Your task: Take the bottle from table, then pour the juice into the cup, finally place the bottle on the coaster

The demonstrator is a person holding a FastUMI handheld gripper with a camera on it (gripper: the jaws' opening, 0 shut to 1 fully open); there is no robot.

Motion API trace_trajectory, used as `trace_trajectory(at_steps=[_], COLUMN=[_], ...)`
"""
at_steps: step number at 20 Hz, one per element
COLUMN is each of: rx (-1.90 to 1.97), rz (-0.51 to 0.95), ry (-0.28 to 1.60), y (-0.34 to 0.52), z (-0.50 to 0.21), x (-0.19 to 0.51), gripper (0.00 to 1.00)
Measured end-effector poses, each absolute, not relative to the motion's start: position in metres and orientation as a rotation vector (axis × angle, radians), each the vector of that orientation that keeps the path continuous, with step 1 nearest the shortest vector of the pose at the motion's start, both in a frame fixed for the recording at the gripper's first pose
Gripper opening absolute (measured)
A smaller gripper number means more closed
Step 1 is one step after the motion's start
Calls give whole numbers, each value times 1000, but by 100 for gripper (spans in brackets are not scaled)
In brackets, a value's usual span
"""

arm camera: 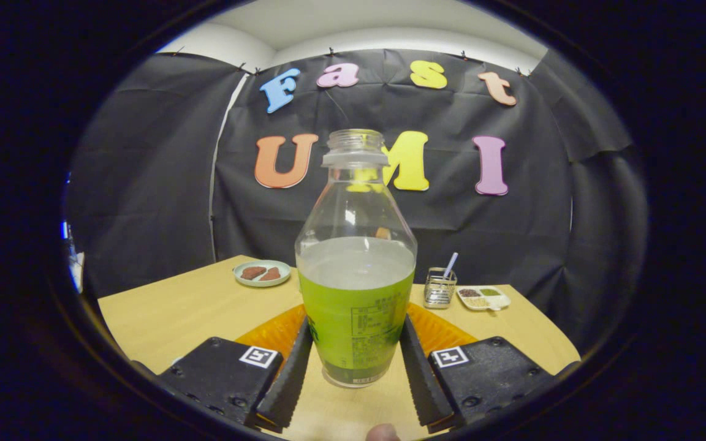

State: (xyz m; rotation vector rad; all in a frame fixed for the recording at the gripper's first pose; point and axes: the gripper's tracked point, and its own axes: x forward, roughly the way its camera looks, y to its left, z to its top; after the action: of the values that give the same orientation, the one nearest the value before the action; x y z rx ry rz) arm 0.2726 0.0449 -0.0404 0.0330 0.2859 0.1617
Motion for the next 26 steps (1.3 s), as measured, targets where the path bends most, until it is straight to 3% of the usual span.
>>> trace_trajectory(at_steps=[16, 26], rx=[67, 41], rz=[123, 114], ry=[409, 396], y=[50, 53], z=[-140, -153], x=[341, 347], gripper=[79, 82])
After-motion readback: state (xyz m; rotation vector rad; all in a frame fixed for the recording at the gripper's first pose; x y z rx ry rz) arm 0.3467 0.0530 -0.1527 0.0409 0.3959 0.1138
